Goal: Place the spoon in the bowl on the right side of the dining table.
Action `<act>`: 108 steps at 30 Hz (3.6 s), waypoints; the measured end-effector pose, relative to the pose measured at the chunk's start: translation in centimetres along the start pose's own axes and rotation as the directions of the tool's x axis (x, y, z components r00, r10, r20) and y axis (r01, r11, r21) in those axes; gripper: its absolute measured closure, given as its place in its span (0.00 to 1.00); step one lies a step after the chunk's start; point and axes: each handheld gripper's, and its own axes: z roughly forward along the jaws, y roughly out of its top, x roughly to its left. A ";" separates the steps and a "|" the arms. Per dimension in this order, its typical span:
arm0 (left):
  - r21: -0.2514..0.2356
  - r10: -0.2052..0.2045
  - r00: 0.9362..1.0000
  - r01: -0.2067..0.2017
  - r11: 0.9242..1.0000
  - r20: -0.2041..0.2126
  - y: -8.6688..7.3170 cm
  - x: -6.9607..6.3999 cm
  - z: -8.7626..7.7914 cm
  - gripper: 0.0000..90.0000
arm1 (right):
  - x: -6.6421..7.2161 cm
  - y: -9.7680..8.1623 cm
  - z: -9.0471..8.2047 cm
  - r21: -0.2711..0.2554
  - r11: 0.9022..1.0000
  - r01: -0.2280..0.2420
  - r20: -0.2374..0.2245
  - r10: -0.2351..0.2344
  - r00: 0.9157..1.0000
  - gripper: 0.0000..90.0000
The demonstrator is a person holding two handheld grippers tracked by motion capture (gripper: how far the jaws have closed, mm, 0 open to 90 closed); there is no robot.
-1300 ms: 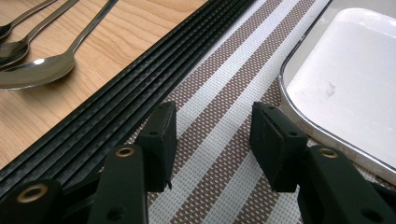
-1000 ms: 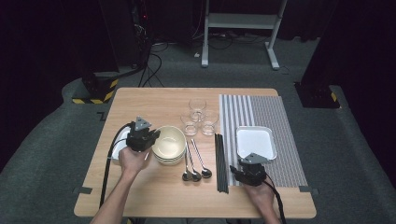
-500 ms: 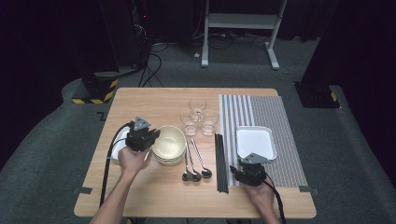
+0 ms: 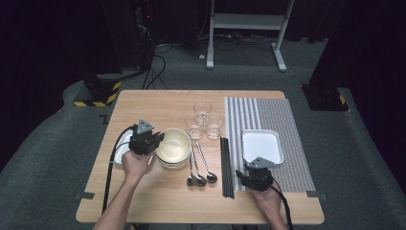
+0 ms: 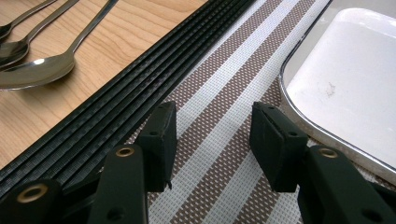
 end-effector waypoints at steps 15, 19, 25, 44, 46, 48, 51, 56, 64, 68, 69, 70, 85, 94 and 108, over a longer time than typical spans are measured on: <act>-0.011 -0.001 1.000 0.001 1.000 0.013 0.2 -0.1 -0.4 0.92 | 0.0 0.0 0.0 -0.001 1.000 0.001 0.000 -0.001 1.000 0.57; -0.014 -0.021 1.000 0.021 1.000 0.022 0.2 0.1 -0.2 0.92 | 0.0 0.0 0.0 0.000 1.000 0.000 0.000 0.000 1.000 0.57; -0.014 -0.017 1.000 0.017 1.000 0.023 0.3 -0.1 -0.6 0.92 | 0.0 0.0 0.0 0.000 1.000 0.001 0.000 -0.001 1.000 0.57; -0.042 -0.019 0.999 0.020 0.999 0.040 1.0 -0.2 -0.9 0.92 | 0.0 0.0 0.0 0.000 1.000 0.001 0.000 -0.001 1.000 0.57; -0.045 -0.024 0.999 0.026 0.999 0.044 1.0 -0.1 -0.9 0.92 | 0.0 0.0 0.0 0.000 1.000 0.001 0.000 -0.001 1.000 0.57; -0.047 -0.027 0.999 0.030 0.998 0.046 1.1 -0.1 -1.0 0.92 | 0.0 0.0 0.0 -0.001 1.000 0.001 0.000 -0.001 1.000 0.57; -0.050 -0.030 0.998 0.033 0.998 0.051 1.1 -0.1 -1.1 0.92 | 0.0 0.0 0.0 -0.001 1.000 0.003 0.000 -0.003 1.000 0.57; -0.052 -0.018 0.998 0.021 0.998 0.055 1.5 -0.2 -1.4 0.92 | 0.0 0.0 0.0 0.000 1.000 -0.003 -0.001 0.003 1.000 0.57; -0.066 -0.017 0.997 0.022 0.998 0.077 2.3 -0.4 -1.7 0.92 | 0.0 0.0 0.0 0.000 1.000 -0.003 -0.001 0.003 1.000 0.57; -0.075 -0.029 0.995 0.037 0.996 0.099 2.5 -0.6 -1.7 0.92 | 0.0 0.0 0.0 0.000 1.000 -0.001 0.000 0.001 1.000 0.57; -0.074 -0.028 0.995 0.035 0.997 0.100 2.5 -0.6 -1.6 0.92 | 0.0 0.0 0.0 0.000 1.000 -0.003 -0.001 0.003 1.000 0.57; -0.075 -0.028 0.995 0.035 0.997 0.099 2.5 -0.7 -1.6 0.92 | 0.0 0.0 0.0 -0.001 1.000 -0.003 -0.001 0.003 1.000 0.58; -0.083 -0.009 0.991 0.020 0.996 0.131 3.6 -1.5 -1.5 0.92 | -0.1 0.0 0.0 -0.003 1.000 -0.018 -0.006 0.018 1.000 0.57; -0.086 -0.013 0.987 0.027 0.996 0.162 4.1 -2.1 -1.0 0.92 | 0.0 0.0 0.0 -0.003 1.000 -0.010 0.000 0.010 1.000 0.57; -0.085 0.011 0.979 0.006 0.996 0.202 5.1 -3.5 -0.1 0.92 | 0.0 0.0 0.0 -0.002 1.000 -0.011 0.001 0.011 1.000 0.57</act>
